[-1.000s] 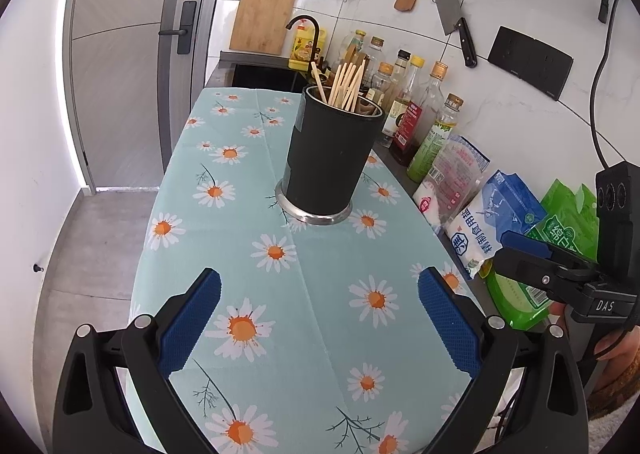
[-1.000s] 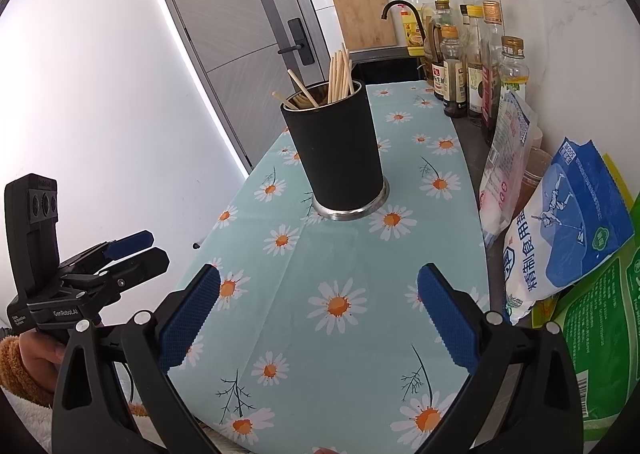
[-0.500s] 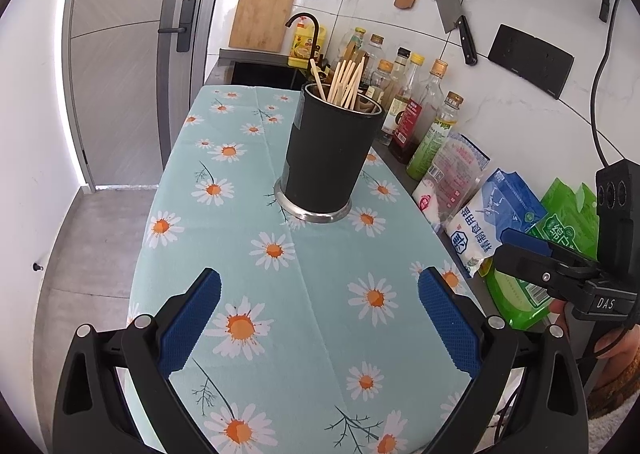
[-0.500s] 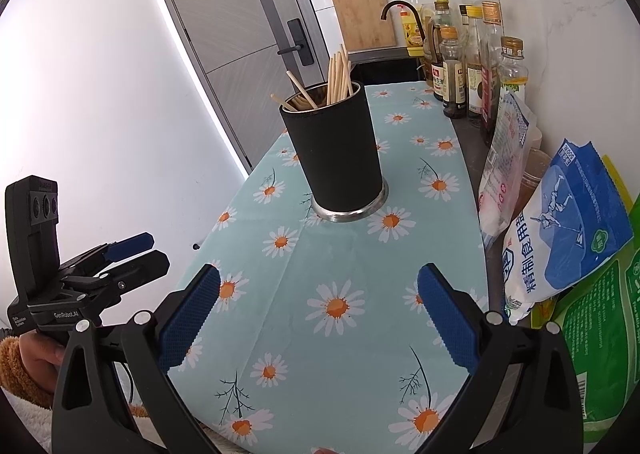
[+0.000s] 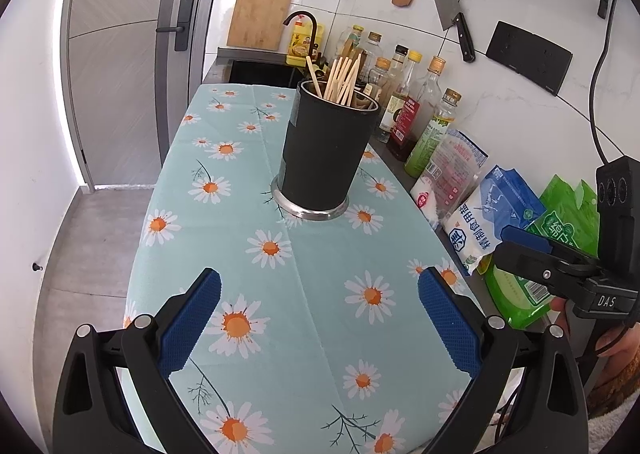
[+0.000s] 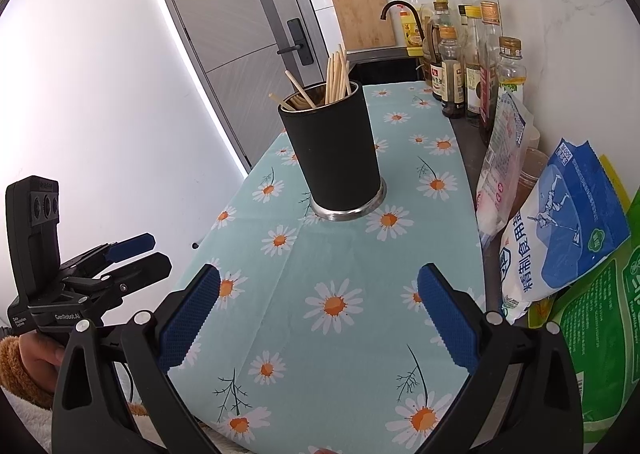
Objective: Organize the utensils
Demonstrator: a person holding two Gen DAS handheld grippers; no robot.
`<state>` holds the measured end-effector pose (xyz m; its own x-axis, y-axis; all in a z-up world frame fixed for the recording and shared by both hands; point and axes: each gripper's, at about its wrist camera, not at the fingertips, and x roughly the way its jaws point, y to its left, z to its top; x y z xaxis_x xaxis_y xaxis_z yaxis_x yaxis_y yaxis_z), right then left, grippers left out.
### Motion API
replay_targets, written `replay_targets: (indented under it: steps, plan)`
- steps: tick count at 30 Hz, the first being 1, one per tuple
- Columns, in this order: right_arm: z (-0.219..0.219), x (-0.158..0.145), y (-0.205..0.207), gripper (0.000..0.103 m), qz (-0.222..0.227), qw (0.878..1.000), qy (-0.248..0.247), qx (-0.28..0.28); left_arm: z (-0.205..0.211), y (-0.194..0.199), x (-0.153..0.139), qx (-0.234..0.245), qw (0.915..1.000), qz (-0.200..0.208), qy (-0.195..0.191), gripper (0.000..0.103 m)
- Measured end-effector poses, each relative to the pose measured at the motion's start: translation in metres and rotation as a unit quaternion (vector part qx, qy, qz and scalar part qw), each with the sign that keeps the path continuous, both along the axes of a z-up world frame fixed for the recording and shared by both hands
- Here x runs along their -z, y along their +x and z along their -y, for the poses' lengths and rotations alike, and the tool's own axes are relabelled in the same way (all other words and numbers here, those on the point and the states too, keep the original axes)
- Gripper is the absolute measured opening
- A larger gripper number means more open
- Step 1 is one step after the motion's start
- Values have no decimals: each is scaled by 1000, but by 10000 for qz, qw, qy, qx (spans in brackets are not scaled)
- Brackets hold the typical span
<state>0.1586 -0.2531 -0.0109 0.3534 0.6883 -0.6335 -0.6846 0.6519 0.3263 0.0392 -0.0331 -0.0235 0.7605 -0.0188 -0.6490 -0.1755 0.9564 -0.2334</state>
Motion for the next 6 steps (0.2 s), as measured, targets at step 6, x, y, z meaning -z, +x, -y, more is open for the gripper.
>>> replay_targets:
  steps: [6]
  plan:
    - [0,0,0,98,-5,10000,0,-2,0,-1,-1,6,10000,18,-52,96]
